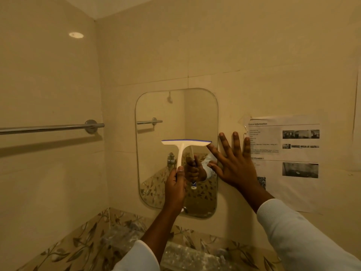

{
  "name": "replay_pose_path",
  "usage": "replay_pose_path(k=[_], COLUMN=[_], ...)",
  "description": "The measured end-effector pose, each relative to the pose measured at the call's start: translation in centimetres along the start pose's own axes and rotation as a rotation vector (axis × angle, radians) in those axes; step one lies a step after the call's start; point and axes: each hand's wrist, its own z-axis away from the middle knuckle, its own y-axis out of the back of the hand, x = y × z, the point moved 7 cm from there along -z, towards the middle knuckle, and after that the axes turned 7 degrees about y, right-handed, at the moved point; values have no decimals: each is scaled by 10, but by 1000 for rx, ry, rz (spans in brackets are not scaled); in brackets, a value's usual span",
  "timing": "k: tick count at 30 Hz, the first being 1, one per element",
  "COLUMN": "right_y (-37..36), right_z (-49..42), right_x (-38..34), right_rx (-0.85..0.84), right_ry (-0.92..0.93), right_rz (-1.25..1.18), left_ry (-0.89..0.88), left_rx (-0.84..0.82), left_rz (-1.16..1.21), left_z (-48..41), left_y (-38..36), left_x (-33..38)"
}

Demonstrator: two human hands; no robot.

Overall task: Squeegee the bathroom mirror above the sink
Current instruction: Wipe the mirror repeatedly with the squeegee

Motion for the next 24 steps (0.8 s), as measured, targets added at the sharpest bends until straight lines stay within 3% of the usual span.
replay_pose_path(k=[6,13,24], right_y=[3,9,9], right_z=[6,13,12], right_x=[-3,5,6], right_rx=[37,133,110], right_ry=[15,-97,-135], right_rz=[12,-120,-62], left_ry=[-13,-92,-90], left_rx=[-21,-34,-27], left_rz=[27,10,-107], left_z=[-8,-25,-10], left_y=[-11,-35,-21], left_x=[25,63,17])
